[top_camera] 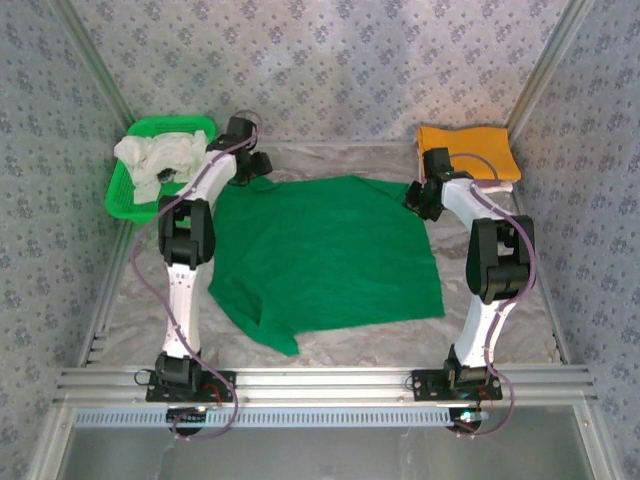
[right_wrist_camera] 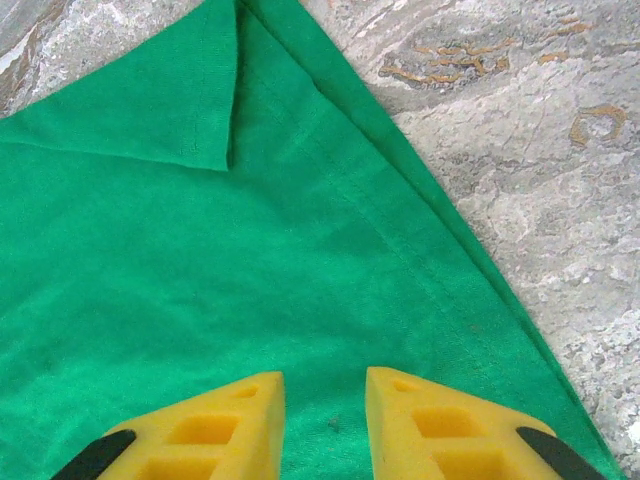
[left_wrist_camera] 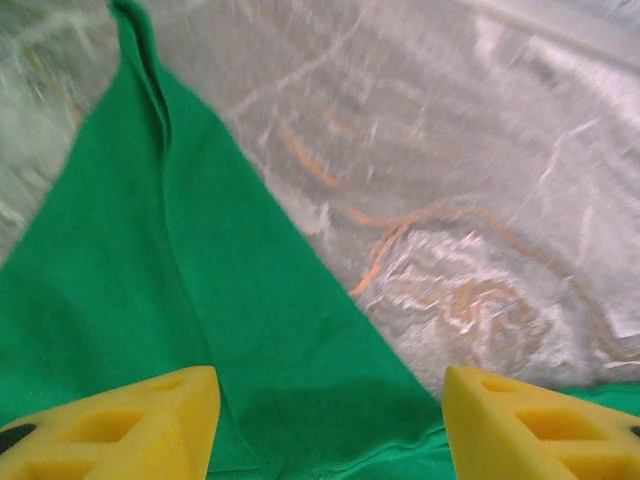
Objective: Fold and stack the t-shirts
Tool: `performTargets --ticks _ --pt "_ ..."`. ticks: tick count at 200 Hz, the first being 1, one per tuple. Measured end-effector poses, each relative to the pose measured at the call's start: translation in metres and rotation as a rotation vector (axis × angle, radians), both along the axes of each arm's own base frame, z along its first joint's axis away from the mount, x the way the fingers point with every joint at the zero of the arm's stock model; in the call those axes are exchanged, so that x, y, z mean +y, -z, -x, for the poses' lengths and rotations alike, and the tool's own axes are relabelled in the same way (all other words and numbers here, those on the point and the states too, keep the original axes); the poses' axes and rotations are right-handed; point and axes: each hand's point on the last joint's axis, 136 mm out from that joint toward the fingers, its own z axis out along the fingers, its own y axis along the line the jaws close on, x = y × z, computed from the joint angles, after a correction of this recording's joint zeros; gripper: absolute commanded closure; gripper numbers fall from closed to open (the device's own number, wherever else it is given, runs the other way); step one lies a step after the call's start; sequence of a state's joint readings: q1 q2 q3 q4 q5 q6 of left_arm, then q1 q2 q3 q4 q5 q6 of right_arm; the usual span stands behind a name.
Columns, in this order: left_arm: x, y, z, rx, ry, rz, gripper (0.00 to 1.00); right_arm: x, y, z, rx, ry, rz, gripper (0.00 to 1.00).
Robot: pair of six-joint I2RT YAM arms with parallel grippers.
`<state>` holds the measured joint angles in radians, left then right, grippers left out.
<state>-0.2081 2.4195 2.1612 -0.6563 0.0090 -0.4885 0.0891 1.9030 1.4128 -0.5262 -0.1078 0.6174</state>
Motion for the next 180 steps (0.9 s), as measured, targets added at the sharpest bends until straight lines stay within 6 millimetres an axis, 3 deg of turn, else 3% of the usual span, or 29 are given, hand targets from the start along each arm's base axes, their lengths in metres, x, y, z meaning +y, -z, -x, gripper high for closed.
performTargets --ticks 28,66,111,148,166,180 --pt "0.001 0.017 0.008 0.057 -0.029 0.002 0.43 0.0 0.001 0.002 0.008 -0.005 0.003 0.69" --pt "0.001 0.017 0.007 0.057 -0.055 0.019 0.56 0.0 0.0 0.002 0.011 -0.01 0.007 0.69" --pt "0.001 0.026 0.007 0.071 -0.07 0.025 0.63 0.0 -0.006 -0.002 -0.003 -0.013 0.007 0.68" --pt "-0.001 0.037 0.008 0.088 -0.076 0.031 0.78 0.001 -0.013 -0.007 -0.02 -0.014 0.006 0.68" --pt "-0.002 0.035 0.005 0.074 -0.076 0.035 0.95 0.001 -0.015 -0.008 -0.024 -0.014 0.006 0.68" --pt "-0.002 0.035 0.004 0.069 -0.08 0.039 0.97 0.001 -0.014 -0.007 -0.021 -0.018 0.008 0.67"
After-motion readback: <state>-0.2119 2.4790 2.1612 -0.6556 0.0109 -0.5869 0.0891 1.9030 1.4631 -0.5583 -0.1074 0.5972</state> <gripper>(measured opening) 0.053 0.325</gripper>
